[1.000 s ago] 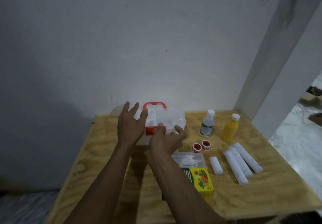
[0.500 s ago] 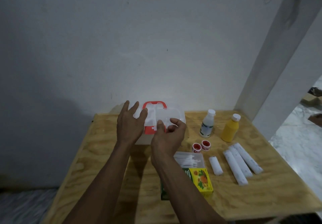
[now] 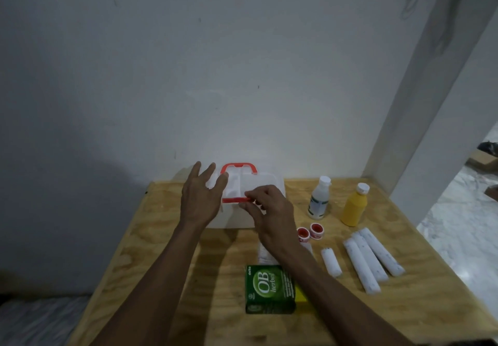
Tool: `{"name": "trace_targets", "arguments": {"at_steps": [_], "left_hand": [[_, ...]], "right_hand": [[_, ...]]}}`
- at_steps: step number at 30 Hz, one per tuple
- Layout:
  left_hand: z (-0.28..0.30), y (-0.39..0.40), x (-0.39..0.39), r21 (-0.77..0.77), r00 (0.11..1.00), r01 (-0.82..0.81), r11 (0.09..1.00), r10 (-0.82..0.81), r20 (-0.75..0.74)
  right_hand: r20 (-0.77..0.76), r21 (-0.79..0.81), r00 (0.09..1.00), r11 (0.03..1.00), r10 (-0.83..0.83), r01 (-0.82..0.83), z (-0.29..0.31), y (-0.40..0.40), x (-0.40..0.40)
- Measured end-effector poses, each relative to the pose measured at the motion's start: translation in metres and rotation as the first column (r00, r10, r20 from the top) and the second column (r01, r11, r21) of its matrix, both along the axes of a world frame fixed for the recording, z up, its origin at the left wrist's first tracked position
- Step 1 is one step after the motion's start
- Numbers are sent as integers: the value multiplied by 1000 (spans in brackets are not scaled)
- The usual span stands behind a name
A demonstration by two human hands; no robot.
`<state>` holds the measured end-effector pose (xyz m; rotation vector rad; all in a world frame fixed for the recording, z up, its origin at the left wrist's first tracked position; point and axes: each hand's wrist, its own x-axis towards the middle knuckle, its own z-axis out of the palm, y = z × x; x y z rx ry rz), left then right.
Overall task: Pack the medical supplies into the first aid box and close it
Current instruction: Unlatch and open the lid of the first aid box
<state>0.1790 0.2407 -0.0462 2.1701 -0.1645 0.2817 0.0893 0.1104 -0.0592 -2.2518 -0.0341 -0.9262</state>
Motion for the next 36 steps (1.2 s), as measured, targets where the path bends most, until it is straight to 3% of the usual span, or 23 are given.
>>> {"name": "trace_targets", "arguments": {"at_steps": [5, 16, 21, 23, 29, 36], "left_hand": [[2, 2, -2, 67, 1000, 7, 998, -8, 10], [12, 4, -8, -192, 994, -41, 981, 60, 90], [10, 1, -10, -317, 998, -54, 947, 63, 18], [5, -1, -7, -278, 999, -47, 959, 50, 2], [-5, -4, 5, 73, 997, -51, 996, 55, -52], [-8, -3, 10, 213, 992, -13, 977, 39, -118]], "right_hand": [[87, -274, 996, 961, -22, 45, 11, -19, 8], [195, -234, 981, 971, -3, 50, 42, -25, 23], [176, -200, 984, 979, -8, 44, 76, -31, 48], [158, -174, 987, 984, -3, 31, 91, -33, 64], [133, -97, 990, 994, -35, 48, 108, -43, 121], [121, -73, 986, 990, -113, 123, 112, -49, 168]]}}
